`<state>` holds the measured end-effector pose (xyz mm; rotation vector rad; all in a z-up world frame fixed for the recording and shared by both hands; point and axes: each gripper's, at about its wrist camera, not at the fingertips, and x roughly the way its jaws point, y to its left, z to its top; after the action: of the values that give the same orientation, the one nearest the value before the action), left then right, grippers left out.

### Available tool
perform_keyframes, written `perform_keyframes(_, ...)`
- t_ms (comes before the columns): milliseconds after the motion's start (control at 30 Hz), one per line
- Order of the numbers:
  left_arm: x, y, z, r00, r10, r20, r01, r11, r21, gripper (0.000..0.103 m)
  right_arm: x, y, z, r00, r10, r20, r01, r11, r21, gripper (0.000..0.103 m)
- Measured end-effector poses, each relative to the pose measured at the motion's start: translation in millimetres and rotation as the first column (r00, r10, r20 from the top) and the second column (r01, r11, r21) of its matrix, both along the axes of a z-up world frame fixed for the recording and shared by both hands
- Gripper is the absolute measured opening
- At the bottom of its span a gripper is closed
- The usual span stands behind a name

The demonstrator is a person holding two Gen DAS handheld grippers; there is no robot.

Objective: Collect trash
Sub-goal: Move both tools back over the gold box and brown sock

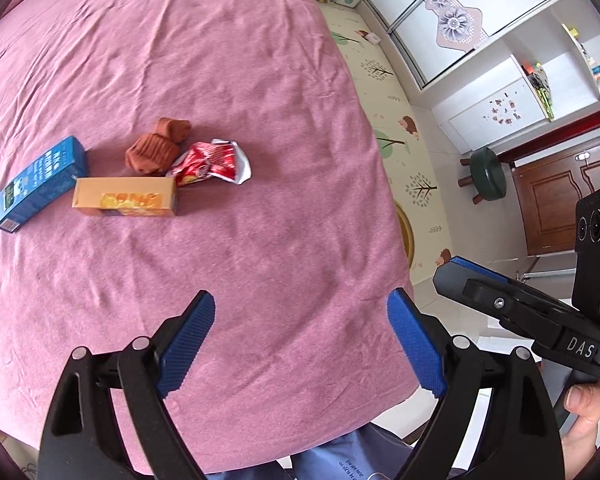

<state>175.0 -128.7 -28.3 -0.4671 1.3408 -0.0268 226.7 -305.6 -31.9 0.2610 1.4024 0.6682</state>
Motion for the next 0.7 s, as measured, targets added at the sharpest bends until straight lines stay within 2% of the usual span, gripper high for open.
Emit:
perform_keyframes(233,-26,55,-5,0.997,0.069,-0.015,-0.069,0.998,0.006,0.088,-8,52,1,0.999,0.048,0.001,-0.048,0.999,0.006,0.060)
perform_keyframes(367,-29,84,-12,0.991,0.133,-0.028,-0.133,0.991,-0.017,0.088,-6,77,-3,0.998,0.068,-0.003,-0.068,0.998,0.007,0.060)
perform_keyframes(567,-25,113,-26,0.971,0.235,-0.054,-0.237,0.970,-0.057,0.089,9,107,-13,0.993,0.113,-0.016,-0.113,0.994,-0.003,0.060)
perform_keyframes(700,-17,131,-41,0.945,0.315,-0.084,-0.322,0.943,-0.085,0.089,29,125,-22,0.990,0.135,-0.026,-0.136,0.991,-0.014,0.060)
